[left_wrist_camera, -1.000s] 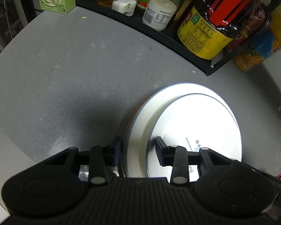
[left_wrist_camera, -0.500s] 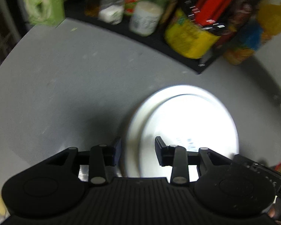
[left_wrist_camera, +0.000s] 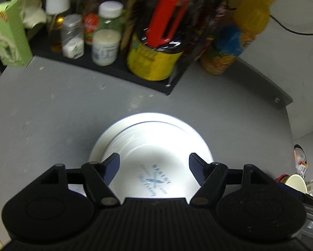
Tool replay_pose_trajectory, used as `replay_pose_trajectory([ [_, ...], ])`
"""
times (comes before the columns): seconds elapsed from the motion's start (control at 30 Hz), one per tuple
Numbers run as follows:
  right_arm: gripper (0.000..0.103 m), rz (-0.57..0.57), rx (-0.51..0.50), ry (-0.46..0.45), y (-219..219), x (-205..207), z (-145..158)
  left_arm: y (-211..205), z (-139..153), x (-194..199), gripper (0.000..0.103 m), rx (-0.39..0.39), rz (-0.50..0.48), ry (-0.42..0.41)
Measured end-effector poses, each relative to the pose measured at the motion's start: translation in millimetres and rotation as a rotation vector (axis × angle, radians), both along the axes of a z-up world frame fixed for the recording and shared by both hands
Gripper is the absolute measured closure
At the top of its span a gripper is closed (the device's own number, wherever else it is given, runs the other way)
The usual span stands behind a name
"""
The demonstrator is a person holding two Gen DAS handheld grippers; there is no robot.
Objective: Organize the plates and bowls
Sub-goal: 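Move both grippers toward the red bowl holding the cream bowls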
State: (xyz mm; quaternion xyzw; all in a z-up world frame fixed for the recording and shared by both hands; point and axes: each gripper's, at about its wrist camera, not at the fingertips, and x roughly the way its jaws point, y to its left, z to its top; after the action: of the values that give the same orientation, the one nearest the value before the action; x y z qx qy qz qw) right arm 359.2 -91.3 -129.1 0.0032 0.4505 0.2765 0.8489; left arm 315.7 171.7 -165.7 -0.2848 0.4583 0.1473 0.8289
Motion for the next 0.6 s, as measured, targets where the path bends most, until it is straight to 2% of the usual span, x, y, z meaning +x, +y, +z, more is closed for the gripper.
replay_pose_trajectory([
  [0.13, 0.000, -0.032, 0.033, 0.013, -23, 7, 11, -18, 13, 9, 0.025, 0.009, -0.021, -0.025],
  [0.23, 0.000, -0.055, 0.018, -0.022, -41, 14, 21, -33, 20, 16, 0.021, 0.002, -0.027, -0.042],
  [0.4, 0.000, -0.107, 0.014, -0.030, -78, 26, 24, -65, 26, 35, 0.013, -0.028, -0.095, -0.029],
  [0.6, 0.000, -0.109, 0.005, -0.028, -115, 32, 23, -101, 31, 52, 0.011, -0.027, -0.135, -0.023],
])
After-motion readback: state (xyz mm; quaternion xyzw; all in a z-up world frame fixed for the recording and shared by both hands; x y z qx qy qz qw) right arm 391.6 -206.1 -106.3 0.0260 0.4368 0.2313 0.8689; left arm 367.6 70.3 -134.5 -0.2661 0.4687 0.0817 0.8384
